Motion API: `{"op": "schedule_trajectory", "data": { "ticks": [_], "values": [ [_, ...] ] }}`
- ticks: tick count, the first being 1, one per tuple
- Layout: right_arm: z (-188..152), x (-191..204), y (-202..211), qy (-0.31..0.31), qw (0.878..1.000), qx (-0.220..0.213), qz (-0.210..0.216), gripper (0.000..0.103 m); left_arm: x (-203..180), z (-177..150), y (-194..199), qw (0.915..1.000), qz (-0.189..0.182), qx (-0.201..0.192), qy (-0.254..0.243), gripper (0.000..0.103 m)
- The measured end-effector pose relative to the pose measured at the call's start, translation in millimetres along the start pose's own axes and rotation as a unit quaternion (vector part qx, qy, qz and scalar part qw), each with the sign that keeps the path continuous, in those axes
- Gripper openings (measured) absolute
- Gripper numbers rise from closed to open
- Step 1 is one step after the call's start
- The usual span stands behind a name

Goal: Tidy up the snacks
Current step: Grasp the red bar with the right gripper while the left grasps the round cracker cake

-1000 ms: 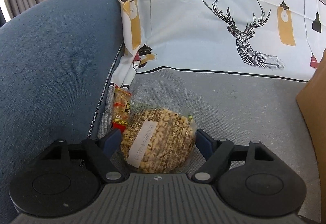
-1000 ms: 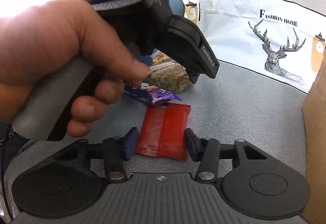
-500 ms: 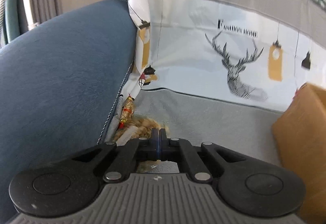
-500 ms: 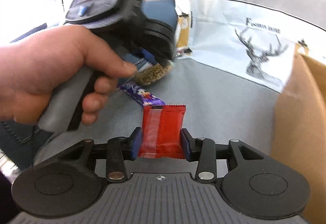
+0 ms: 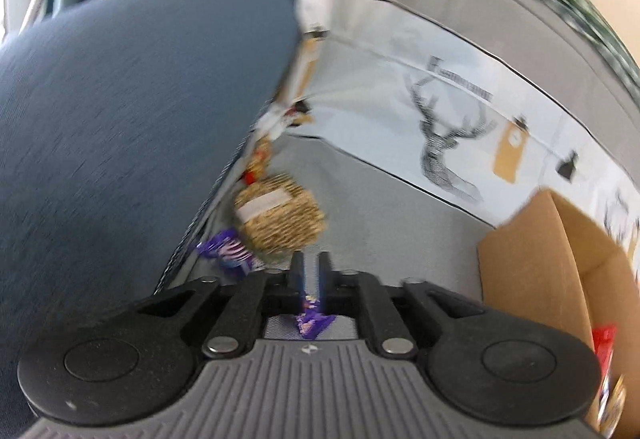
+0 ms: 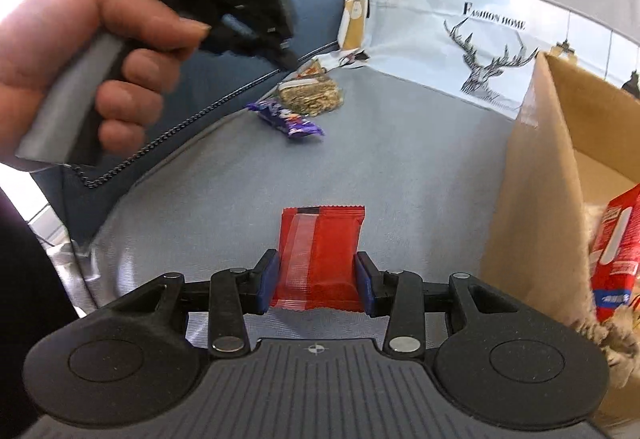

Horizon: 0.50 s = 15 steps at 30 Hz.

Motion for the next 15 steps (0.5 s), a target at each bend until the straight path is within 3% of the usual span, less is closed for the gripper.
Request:
{"op": "schedule_trajectory", "data": {
  "ticks": [1, 3, 5, 6, 8, 10, 12, 15],
  "values": [
    [0, -3, -1, -0.002, 1.0, -0.002, -0.004, 0.043, 5, 2, -3, 0.9999, -0.001, 0.002, 0.017, 0.021],
    [1, -6, -5, -0.002, 1.0, -0.003, -0.008, 0.043, 13, 5, -9, 0.9984, -0.002, 0.0, 0.056, 0.04],
    [-1, -1, -6, 0.007, 1.0, -0.003, -0.007, 0.043, 18, 8, -17, 0.9958, -0.005, 0.003, 0.091, 0.048],
    [-2, 0, -10, 0.01, 1.0, 0.0, -0.006, 0.043, 20, 9, -22, 0.9944, -0.005, 0.006, 0.105, 0.06],
    [-2, 1, -17, 0.011, 1.0, 0.01, -0.008, 0.046, 22, 10, -34, 0.9914, 0.008, 0.013, 0.13, 0.075],
    [-2, -1, -24, 0.003, 1.0, 0.019, -0.011, 0.045, 20, 13, -46, 0.9905, 0.024, 0.015, 0.134, 0.076],
    [-2, -3, -30, -0.008, 1.0, 0.028, -0.009, 0.047, 15, 16, -54, 0.9914, 0.044, 0.014, 0.123, 0.087],
    [-2, -8, -38, -0.027, 0.999, 0.041, -0.003, 0.051, 7, 22, -72, 0.9922, 0.072, 0.014, 0.101, 0.088]
  ]
}}
Point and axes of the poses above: each gripper's, at about its wrist camera, not at the fingertips, and y roughly against the way its jaws point, x to its left, z to its top, the point moved 7 cm from there along -y, roughly the way its jaws point, and after that the axes turned 6 degrees about -y, right-handed, at the moved point
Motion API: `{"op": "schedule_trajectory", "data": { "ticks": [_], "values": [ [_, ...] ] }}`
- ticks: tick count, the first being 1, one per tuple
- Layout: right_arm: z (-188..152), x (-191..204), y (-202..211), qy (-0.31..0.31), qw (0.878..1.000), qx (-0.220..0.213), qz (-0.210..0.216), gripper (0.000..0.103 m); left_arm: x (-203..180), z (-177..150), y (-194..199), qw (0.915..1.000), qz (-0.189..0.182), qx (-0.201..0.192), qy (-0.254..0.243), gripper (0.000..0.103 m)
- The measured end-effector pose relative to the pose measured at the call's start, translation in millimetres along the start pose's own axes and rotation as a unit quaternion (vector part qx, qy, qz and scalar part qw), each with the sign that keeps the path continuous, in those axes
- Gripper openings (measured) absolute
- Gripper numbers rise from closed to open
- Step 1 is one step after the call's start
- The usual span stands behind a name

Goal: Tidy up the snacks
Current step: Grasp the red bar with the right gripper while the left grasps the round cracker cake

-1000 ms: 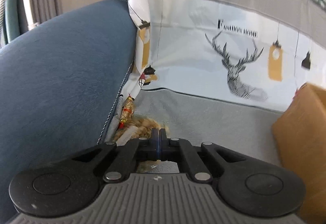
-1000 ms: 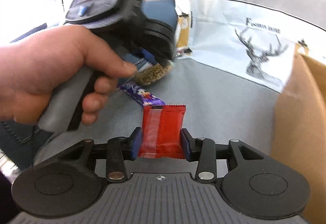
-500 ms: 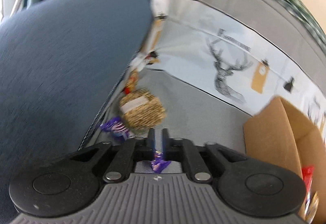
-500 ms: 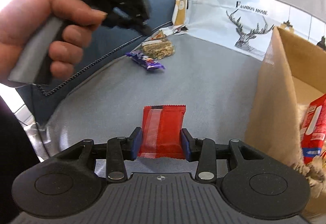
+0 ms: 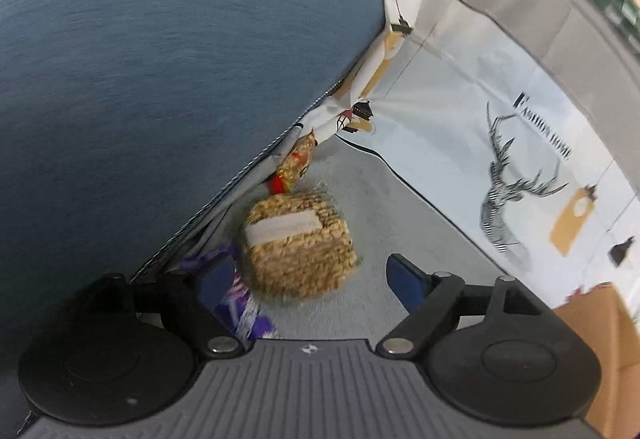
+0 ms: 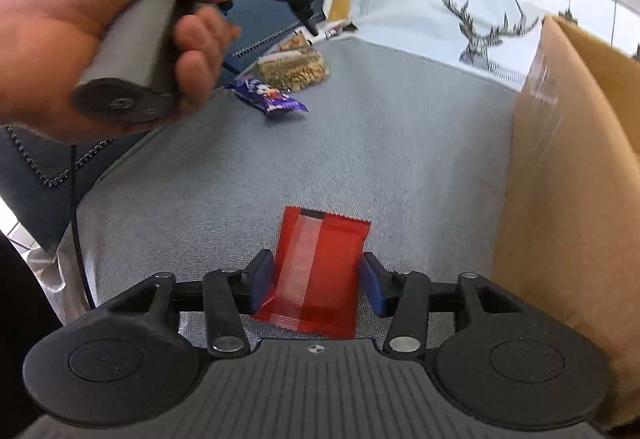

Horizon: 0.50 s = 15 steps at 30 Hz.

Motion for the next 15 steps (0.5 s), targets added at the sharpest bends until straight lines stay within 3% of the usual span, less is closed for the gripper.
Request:
{"op": "schedule_trajectory", "data": {
  "ticks": [3, 7, 10, 15],
  "values": [
    [0, -1, -4, -0.002, 1.0, 0.008, 0.004, 0.053, -9, 2, -22, 0.9991, 0.029, 0.009, -0.029, 0.095],
    [-2, 0, -6, 0.007, 1.0, 0.013, 0.003, 0.054, -13, 1, -51, 0.9965, 0.054, 0.028, -0.058, 0.096],
    [-1, 0, -8, 0.013, 1.0, 0.013, 0.004, 0.054, -10, 2, -56, 0.9953, 0.064, 0.019, -0.071, 0.085],
    [-2, 0, -8, 0.017, 1.0, 0.008, 0.003, 0.051, -14, 0, -38, 0.9938, 0.044, 0.007, -0.102, 0.084]
  ]
}}
Point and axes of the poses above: each gripper's, at about its wrist camera, not at the fingertips, and y roughly against the way its jaws point, x to its left, z to its top, the point moved 7 cm from there along -y, roughly the way its jaws point, and after that the axes turned 6 degrees about -y, right-handed, at the moved point
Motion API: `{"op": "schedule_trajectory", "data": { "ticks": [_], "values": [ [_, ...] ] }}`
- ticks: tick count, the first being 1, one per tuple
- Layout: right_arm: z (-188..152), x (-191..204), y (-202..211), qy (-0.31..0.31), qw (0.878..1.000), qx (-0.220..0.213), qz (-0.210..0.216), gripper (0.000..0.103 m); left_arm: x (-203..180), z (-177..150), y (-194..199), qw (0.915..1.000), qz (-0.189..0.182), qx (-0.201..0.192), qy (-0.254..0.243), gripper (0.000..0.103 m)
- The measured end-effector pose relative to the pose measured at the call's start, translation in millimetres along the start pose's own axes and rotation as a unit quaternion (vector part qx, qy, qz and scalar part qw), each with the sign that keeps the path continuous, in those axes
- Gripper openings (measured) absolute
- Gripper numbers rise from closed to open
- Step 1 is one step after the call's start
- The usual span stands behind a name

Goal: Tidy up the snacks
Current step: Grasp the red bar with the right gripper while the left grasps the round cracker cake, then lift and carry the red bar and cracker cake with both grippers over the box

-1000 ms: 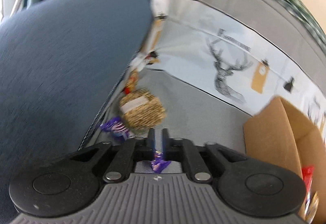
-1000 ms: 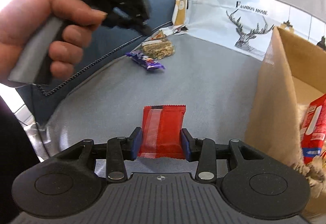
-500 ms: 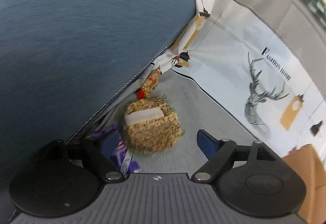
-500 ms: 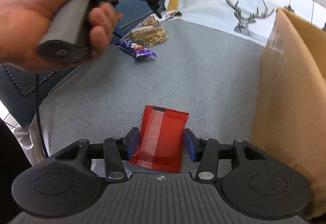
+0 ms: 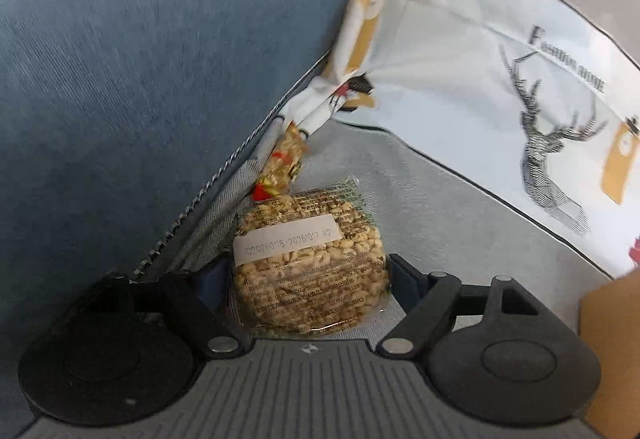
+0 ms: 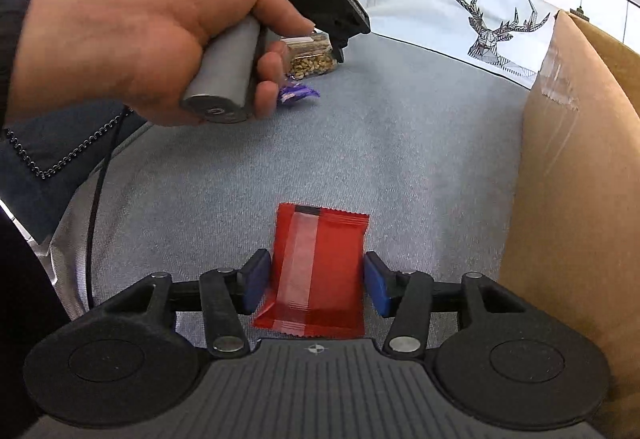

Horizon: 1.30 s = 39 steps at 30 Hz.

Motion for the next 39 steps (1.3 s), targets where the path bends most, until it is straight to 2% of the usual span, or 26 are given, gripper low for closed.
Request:
{"op": "schedule_trajectory", "data": {
  "ticks": [2, 8, 16, 19, 22, 25, 28, 33, 39],
  "values": [
    [-1, 2, 2, 0.001, 1.0, -0.003, -0.001, 0.047, -2, -1, 14, 0.9998, -0.014, -0.007, -0.009, 0.084],
    [-1, 1, 6, -0.005, 1.0, -0.009, -0.004, 0.045, -4, -16, 57, 0.9979, -0.062, -0.004, -0.017, 0.085],
    [-2, 7, 20, -0.003, 1.0, -0.03, -0.002, 0.045, 12, -59, 116, 0.9969, -0.073, 0.029, -0.005, 0.085],
    [-6, 8, 22, 0.0, 1.0, -0.028, -0.004, 0.045, 14, -69, 121, 0.9952, -0.087, 0.045, 0.001, 0.085],
    [-11, 8, 20, 0.003, 1.0, -0.018, -0.009, 0.045, 16, -76, 113, 0.995, -0.069, 0.07, -0.016, 0.085],
    [-14, 7, 18, 0.005, 1.0, -0.013, -0.014, 0.045, 22, -79, 105, 0.9937, -0.067, 0.089, -0.004, 0.085],
    [-13, 8, 18, 0.009, 1.0, -0.018, -0.013, 0.045, 25, -79, 104, 0.9936, -0.068, 0.091, 0.004, 0.085],
    [-11, 10, 28, 0.017, 0.999, -0.039, -0.012, 0.045, 16, -77, 102, 0.9939, -0.068, 0.086, -0.013, 0.085],
    [-15, 12, 31, 0.027, 0.999, -0.035, -0.017, 0.045, 18, -78, 103, 0.9939, -0.067, 0.087, -0.009, 0.085]
  ]
}}
Point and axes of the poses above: each gripper's, at about its wrist camera, not at the fingertips, and y roughly against the way its jaws point, x to its left, z to its top, the point moved 7 cm from there along -y, roughly the way its jaws point, and after that the axes turned 6 degrees about -y, right-handed, at the moved point
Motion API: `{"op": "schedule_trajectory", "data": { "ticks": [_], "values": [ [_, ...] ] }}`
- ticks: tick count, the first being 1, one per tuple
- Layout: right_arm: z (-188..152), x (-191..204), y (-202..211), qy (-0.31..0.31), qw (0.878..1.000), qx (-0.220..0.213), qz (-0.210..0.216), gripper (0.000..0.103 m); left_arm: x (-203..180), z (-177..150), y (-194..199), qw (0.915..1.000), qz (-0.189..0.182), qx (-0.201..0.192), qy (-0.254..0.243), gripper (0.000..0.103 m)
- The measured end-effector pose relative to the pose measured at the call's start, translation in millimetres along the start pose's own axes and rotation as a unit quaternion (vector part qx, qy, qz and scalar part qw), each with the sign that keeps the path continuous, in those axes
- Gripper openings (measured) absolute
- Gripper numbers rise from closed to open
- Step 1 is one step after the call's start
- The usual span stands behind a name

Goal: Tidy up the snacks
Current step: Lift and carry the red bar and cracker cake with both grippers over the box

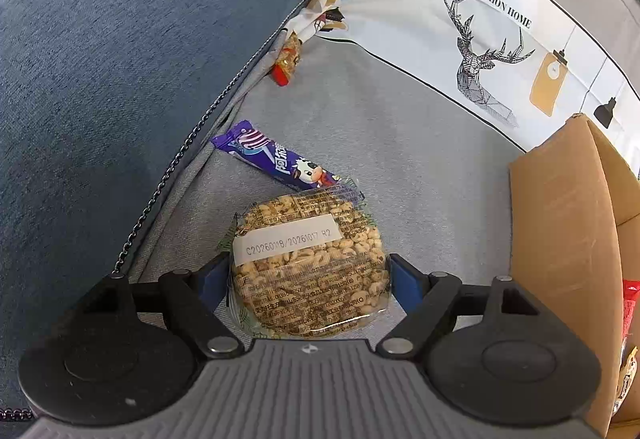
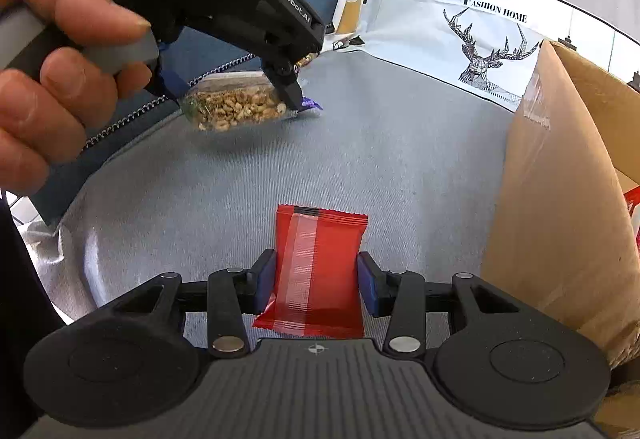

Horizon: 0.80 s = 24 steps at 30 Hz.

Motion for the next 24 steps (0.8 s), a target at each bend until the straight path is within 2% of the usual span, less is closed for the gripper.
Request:
{"op": "schedule_trajectory", "data": {
  "ticks": [9, 15, 20, 24],
  "values": [
    [0, 0, -2, 0.002, 1.0, -0.001, -0.004, 0.045, -2, 1, 0, 1.0, -0.002, 0.001, 0.002, 0.085],
    [6, 3, 8, 0.005, 1.0, -0.018, -0.006, 0.045, -4, 1, 3, 1.0, -0.006, -0.006, -0.001, 0.085],
    [22, 3, 29, 0.001, 0.999, -0.048, -0.009, 0.045, -7, 3, 15, 0.9995, -0.016, -0.029, 0.001, 0.085],
    [40, -2, 56, -0.002, 0.996, -0.086, -0.014, 0.045, -12, 7, 30, 0.9975, -0.032, -0.063, 0.003, 0.085]
  ]
}}
Point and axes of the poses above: each gripper's, at about its wrist camera, not at the fingertips, and y roughly against the way its jaws point, x to its left, z to its top, the point moved 7 cm from there along -y, roughly the way its jaws point, and after that the axes turned 6 degrees about -y, right-handed, at the moved point
